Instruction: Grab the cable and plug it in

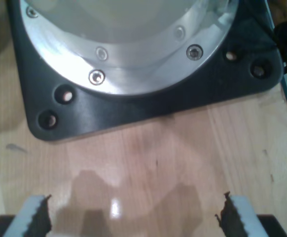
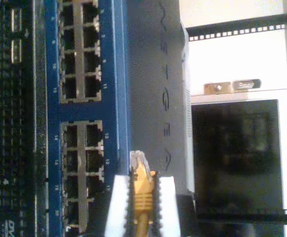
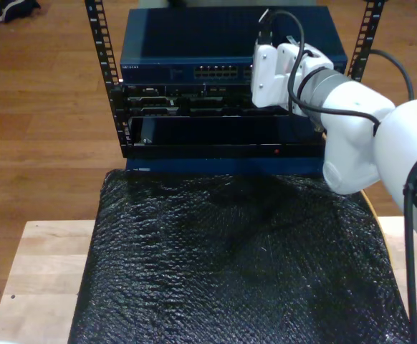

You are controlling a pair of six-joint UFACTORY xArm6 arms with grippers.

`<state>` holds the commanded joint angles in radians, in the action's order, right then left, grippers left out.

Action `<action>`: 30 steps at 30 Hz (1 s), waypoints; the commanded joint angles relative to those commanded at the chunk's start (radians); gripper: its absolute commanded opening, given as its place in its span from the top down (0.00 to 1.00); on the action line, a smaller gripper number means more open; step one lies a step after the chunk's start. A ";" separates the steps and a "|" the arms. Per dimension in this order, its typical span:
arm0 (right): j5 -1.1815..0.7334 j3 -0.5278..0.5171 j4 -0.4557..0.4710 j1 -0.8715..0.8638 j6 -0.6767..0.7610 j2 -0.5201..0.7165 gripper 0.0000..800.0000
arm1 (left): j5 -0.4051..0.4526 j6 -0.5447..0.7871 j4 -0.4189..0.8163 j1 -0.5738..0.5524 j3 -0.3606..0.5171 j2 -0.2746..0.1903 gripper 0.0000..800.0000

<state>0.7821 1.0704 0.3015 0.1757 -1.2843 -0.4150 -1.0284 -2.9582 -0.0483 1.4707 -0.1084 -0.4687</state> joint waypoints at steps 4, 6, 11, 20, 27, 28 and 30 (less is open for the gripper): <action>0.058 0.003 0.002 -0.003 -0.003 -0.023 1.00 | 0.000 0.000 0.000 0.000 0.000 0.000 0.00; 0.106 -0.002 0.000 -0.005 -0.008 -0.038 1.00 | 0.000 0.000 0.000 0.000 0.000 0.000 0.00; 0.218 -0.008 -0.095 0.005 -0.097 -0.069 1.00 | 0.000 0.000 0.000 0.000 0.000 0.000 0.00; 0.316 0.002 -0.333 0.083 -0.287 -0.124 1.00 | 0.000 0.000 0.000 0.000 0.000 0.000 0.00; 0.358 0.002 -0.512 0.140 -0.382 -0.150 1.00 | 0.000 0.000 0.000 0.000 0.000 0.000 0.00; 0.364 0.002 -0.528 0.146 -0.385 -0.153 1.00 | 0.000 0.000 0.000 0.000 0.000 0.000 0.00; 0.373 -0.002 -0.566 0.163 -0.388 -0.153 1.00 | 0.000 0.000 0.000 0.000 0.000 0.000 0.00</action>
<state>1.1550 1.0689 -0.2647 0.3383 -1.6724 -0.5685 -1.0284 -2.9582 -0.0483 1.4707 -0.1084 -0.4687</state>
